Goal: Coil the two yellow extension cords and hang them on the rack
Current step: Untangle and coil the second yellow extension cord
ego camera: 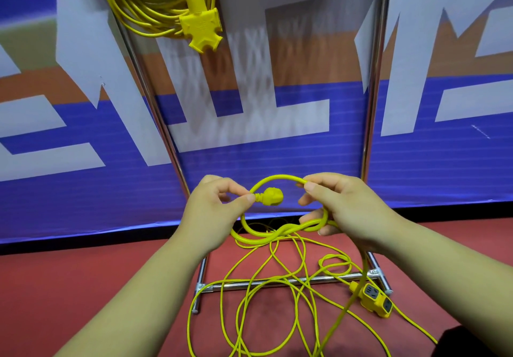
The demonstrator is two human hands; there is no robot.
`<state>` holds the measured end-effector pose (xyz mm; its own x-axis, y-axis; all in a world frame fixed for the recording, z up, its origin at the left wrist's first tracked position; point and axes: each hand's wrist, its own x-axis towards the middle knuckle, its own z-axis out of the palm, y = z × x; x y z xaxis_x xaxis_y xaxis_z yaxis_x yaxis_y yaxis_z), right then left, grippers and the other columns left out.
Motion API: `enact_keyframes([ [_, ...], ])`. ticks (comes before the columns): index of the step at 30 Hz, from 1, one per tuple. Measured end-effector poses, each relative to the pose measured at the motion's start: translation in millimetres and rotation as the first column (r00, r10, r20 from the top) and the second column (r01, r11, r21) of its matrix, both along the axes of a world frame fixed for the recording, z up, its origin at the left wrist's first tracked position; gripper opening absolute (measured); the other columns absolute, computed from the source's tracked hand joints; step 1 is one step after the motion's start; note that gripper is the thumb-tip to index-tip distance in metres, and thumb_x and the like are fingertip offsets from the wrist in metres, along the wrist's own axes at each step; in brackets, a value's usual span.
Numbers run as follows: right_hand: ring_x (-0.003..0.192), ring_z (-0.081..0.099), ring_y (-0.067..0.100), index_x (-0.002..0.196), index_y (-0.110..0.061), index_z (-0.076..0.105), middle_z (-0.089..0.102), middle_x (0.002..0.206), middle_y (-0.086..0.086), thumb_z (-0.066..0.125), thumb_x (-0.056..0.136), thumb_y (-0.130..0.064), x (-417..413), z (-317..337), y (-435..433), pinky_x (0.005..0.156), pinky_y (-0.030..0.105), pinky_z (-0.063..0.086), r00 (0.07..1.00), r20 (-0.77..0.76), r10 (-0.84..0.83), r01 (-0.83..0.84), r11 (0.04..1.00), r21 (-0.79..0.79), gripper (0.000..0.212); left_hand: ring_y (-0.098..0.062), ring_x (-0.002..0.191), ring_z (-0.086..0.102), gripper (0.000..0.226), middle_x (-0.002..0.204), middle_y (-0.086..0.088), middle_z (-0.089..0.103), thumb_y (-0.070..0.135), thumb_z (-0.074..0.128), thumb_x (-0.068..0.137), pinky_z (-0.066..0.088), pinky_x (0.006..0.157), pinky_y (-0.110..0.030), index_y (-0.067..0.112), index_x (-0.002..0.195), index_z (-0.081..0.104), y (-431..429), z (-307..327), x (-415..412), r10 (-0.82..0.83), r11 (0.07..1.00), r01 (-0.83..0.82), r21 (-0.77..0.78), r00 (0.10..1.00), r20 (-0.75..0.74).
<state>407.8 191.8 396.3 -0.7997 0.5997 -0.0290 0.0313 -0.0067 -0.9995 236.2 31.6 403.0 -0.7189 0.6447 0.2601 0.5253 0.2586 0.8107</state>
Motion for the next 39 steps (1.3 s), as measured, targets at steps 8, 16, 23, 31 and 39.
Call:
enact_keyframes([
  [8, 0.076, 0.076, 0.025, 0.113, -0.028, 0.066, 0.075, 0.094, 0.002, 0.057, 0.099, -0.024, 2, -2, 2, 0.047, 0.025, 0.053, 0.996, -0.027, 0.085, -0.084, 0.996, 0.039, 0.017, -0.019, 0.049, 0.061, 0.026, 0.087, -0.019, 0.073, 0.019, 0.054, 0.099, 0.052, 0.055, -0.028, 0.013, 0.124, 0.059, 5, 0, 11, -0.169, 0.984, 0.141, 0.105, 0.595, 0.786],
  [16, 0.075, 0.076, 0.024, 0.116, -0.026, 0.067, 0.075, 0.09, 0.002, 0.056, 0.1, -0.025, 1, -2, 5, 0.046, 0.024, 0.052, 0.998, -0.031, 0.062, -0.06, 0.997, 0.057, 0.019, -0.014, 0.057, 0.06, 0.037, 0.094, -0.011, 0.073, 0.026, 0.057, 0.084, 0.052, 0.062, -0.03, 0.009, 0.111, 0.075, 7, 8, 15, -0.361, 0.933, 0.138, 0.334, 0.315, 0.878],
  [23, 0.08, 0.076, 0.023, 0.115, -0.025, 0.067, 0.074, 0.087, 0.002, 0.057, 0.1, -0.025, -2, -5, 4, 0.052, 0.029, 0.055, 0.995, -0.025, 0.093, -0.092, 0.995, 0.034, 0.019, -0.023, 0.085, 0.07, 0.048, 0.122, -0.02, 0.069, 0.033, 0.053, 0.09, 0.049, 0.079, -0.036, 0.01, 0.13, 0.065, 11, 5, 11, -0.337, 0.932, -0.005, 0.361, 0.348, 0.875],
  [31, 0.084, 0.075, 0.023, 0.113, -0.027, 0.067, 0.073, 0.085, 0.0, 0.056, 0.1, -0.023, -6, -7, 1, 0.052, 0.028, 0.057, 0.995, -0.013, 0.1, -0.099, 0.994, 0.036, 0.018, -0.026, 0.103, 0.069, 0.035, 0.117, -0.012, 0.068, 0.029, 0.049, 0.1, 0.05, 0.084, -0.038, 0.012, 0.128, 0.063, 16, 0, 9, -0.229, 0.907, -0.23, 0.353, 0.434, 0.871],
  [39, 0.068, 0.072, 0.014, 0.106, -0.014, 0.066, 0.071, 0.083, 0.006, 0.06, 0.099, -0.021, -4, -16, 12, 0.064, 0.037, 0.058, 0.992, 0.123, 0.04, -0.038, 0.999, -0.017, 0.012, -0.029, 0.097, 0.072, 0.041, 0.122, -0.012, 0.06, 0.005, 0.061, 0.096, 0.057, 0.085, -0.043, 0.011, 0.136, 0.053, -1, -5, -30, -0.111, 0.778, -0.47, 0.417, 0.55, 0.828],
])
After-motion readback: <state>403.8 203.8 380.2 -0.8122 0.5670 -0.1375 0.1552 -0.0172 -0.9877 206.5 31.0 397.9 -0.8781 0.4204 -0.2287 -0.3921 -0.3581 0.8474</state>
